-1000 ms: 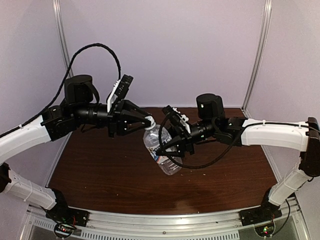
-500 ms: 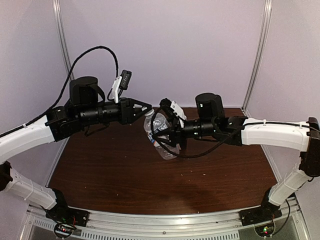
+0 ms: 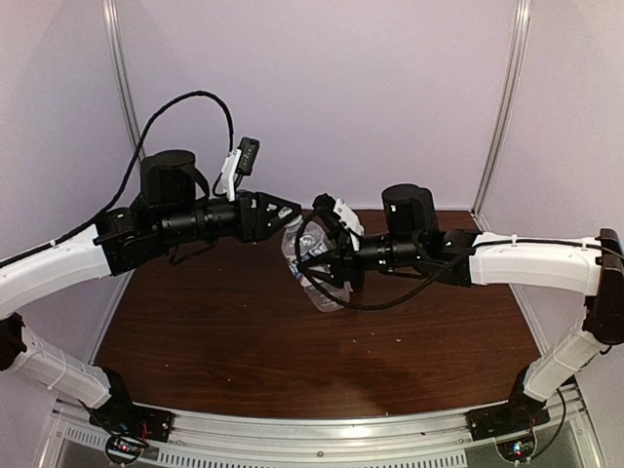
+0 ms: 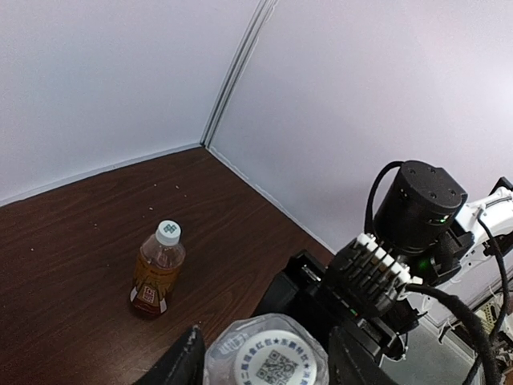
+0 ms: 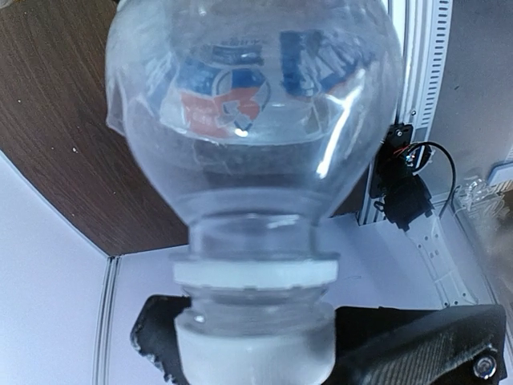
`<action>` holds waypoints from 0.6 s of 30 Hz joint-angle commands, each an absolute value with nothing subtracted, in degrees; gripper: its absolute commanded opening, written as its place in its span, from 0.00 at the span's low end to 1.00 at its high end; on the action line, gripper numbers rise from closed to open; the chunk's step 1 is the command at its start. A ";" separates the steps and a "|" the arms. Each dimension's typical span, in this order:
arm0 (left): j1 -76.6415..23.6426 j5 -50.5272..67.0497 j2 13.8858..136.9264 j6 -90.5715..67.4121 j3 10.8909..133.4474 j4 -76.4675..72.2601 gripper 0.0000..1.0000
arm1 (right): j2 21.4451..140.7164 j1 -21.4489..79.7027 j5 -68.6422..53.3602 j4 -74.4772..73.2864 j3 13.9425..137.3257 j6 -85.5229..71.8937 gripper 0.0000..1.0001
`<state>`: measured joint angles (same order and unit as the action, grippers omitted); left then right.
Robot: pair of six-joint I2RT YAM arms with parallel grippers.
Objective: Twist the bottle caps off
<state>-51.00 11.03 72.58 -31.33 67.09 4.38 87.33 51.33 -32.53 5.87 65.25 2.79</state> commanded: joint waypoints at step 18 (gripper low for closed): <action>-49.36 29.51 64.49 -15.54 66.33 4.56 0.81 | 84.64 50.10 -54.99 9.40 63.99 2.18 0.45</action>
<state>-50.09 20.60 65.91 -21.30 66.94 5.93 85.19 50.37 -45.08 7.57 63.37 2.61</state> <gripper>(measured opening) 0.809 0.472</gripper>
